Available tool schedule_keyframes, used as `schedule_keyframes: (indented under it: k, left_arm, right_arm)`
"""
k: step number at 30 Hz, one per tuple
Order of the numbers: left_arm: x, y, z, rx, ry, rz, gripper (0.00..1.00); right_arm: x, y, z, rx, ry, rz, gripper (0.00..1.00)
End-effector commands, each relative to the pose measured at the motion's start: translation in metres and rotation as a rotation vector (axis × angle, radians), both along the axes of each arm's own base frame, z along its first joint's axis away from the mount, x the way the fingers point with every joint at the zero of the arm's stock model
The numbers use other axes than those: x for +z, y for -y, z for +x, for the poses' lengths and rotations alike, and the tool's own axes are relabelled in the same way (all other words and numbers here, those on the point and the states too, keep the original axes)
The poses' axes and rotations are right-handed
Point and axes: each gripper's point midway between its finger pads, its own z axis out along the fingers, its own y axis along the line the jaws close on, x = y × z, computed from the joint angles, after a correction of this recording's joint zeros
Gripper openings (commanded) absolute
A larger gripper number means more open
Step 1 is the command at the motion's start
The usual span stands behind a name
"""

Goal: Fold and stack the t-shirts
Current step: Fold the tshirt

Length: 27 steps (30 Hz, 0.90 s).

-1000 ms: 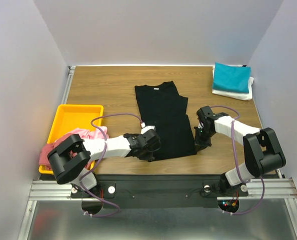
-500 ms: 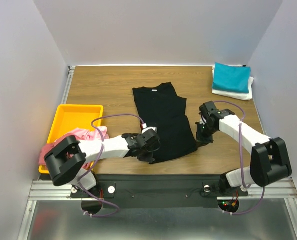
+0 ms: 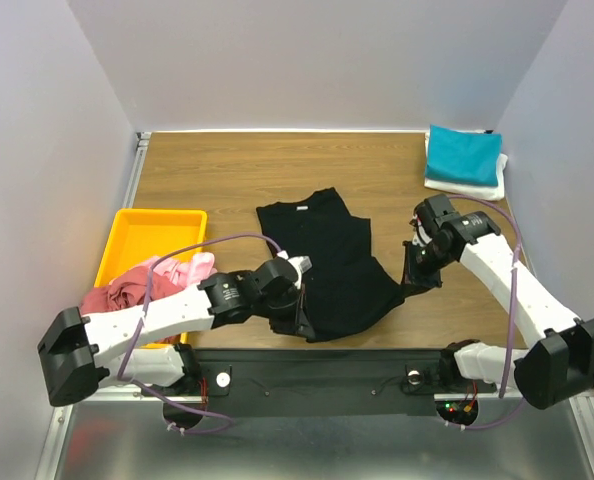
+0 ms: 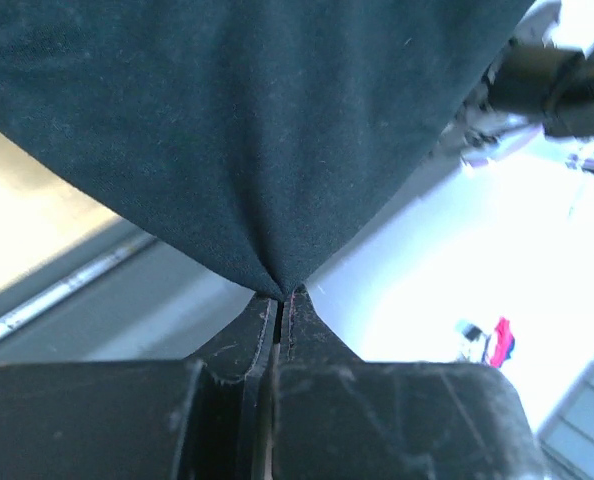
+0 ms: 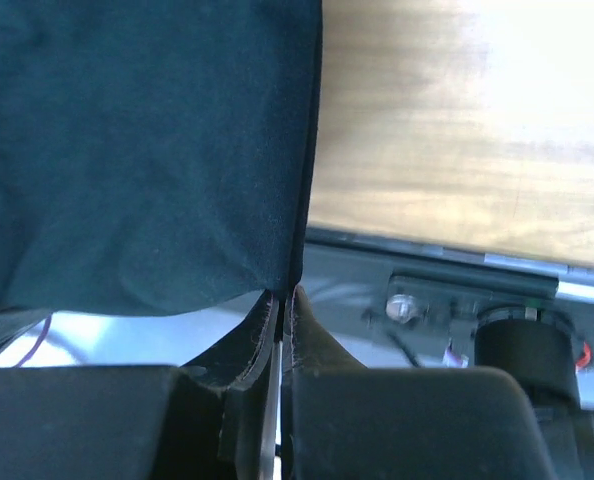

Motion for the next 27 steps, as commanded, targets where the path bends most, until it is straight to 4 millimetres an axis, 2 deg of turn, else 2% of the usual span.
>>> schedule_keyframes:
  k: [1,2,3,5,9,11,13,14,18,21,22,23,27]
  left_arm:
    - [0.026,0.001,-0.027,-0.035,-0.102,-0.076,0.0]
    - [0.037,0.002,-0.032,-0.049,-0.115,-0.111,0.0]
    - [0.043,0.002,-0.035,-0.053,-0.124,-0.128,0.0]
    - [0.056,0.002,-0.042,-0.053,-0.157,-0.169,0.0]
    - [0.082,0.0,-0.055,-0.054,-0.198,-0.243,0.0]
    - [0.087,-0.001,-0.062,-0.062,-0.214,-0.259,0.0]
    - [0.102,0.001,-0.071,-0.051,-0.255,-0.296,0.0]
    - [0.104,0.002,-0.075,-0.068,-0.253,-0.304,0.0]
    - [0.136,0.013,-0.094,-0.065,-0.319,-0.411,0.0]
    - [0.156,0.017,-0.085,0.003,-0.305,-0.499,0.0]
    - [0.157,0.017,-0.082,0.026,-0.302,-0.517,0.0]
    - [0.149,0.013,-0.076,0.07,-0.3,-0.528,0.0]
    - [0.14,0.007,-0.069,0.13,-0.341,-0.604,0.0]
  right_arm:
    - [0.039,-0.002,-0.02,0.01,-0.016,0.047,0.0]
    - [0.045,-0.001,-0.028,0.011,-0.034,0.051,0.0]
    - [0.051,-0.004,-0.027,0.01,-0.019,0.068,0.0]
    - [0.069,-0.015,-0.031,-0.018,0.001,0.156,0.0]
    - [0.089,-0.03,-0.041,-0.046,-0.011,0.266,0.0]
    - [0.106,-0.035,-0.038,-0.066,0.019,0.299,0.0]
    - [0.122,-0.04,-0.037,-0.08,0.038,0.341,0.0]
    - [0.123,-0.041,-0.038,-0.087,0.032,0.349,0.0]
    - [0.139,-0.044,-0.033,-0.1,0.07,0.369,0.0]
    - [0.14,-0.041,-0.021,-0.102,0.098,0.332,0.0]
    - [0.134,-0.038,-0.014,-0.109,0.102,0.291,0.01]
    - [0.132,-0.036,-0.009,-0.096,0.117,0.269,0.0]
    - [0.118,-0.031,0.014,-0.082,0.152,0.191,0.0]
